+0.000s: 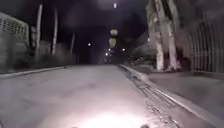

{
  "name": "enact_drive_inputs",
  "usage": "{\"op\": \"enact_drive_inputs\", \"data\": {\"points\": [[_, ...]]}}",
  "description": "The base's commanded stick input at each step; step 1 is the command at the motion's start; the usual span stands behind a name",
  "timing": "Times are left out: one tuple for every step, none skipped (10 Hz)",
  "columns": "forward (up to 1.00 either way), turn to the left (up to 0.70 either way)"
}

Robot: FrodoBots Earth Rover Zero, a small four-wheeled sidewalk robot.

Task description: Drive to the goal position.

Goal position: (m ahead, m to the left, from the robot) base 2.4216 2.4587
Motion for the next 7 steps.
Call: {"op": "enact_drive_inputs", "data": {"points": [[0.7, 0.0], [0.7, 0.0], [0.7, 0.0], [0.7, 0.09], [0.7, 0.26], [0.7, 0.35], [0.7, 0.35]]}}
